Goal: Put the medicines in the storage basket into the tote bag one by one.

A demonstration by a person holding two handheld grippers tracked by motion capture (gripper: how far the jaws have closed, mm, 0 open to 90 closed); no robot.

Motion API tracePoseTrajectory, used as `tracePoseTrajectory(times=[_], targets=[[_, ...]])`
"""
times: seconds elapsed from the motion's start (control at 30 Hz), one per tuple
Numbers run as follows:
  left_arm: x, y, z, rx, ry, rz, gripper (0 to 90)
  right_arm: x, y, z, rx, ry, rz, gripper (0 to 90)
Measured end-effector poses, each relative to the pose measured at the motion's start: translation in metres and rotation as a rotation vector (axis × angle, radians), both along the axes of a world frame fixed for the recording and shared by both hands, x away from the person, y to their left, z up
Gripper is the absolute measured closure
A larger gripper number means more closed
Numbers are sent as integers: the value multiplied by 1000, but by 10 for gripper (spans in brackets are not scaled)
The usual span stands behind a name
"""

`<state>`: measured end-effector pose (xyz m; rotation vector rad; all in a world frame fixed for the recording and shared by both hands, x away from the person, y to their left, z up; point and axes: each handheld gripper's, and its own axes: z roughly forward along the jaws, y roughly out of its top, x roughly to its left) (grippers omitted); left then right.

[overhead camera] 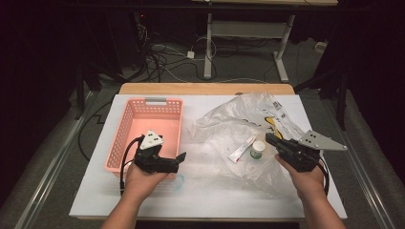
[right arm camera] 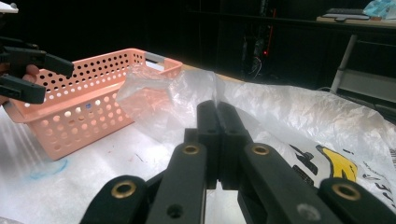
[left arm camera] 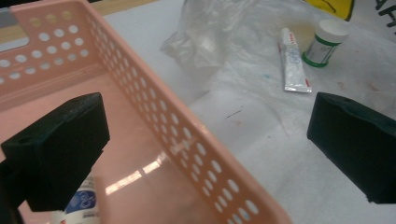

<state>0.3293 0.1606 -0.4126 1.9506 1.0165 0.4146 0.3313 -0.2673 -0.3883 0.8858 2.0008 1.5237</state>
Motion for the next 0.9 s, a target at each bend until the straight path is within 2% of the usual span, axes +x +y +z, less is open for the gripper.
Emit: tracePoseTrajectory(times=[0.1,0.2,0.3,0.47,0.67,0.73,0.9], targets=[[2,9,1,-12,11,27,0,0,0,0,1,0,0,900],[3,16,2,13,14,52,0,0,0,0,1,0,-1,900],[4,25,1,16,26,72,0,0,-1,0,3,1,-3,900],[5,38,3,11,26,106,0,-1,-1,1,3,-5,-5,900],[7,49,5,-19,24,135,0,-3,-1,2,2,-10,-4,900],[11,50,5,-41,35,134,0,-2,0,2,1,-10,0,900],[29,44,7,-15,77,136,0,1,1,-1,0,6,-2,900]])
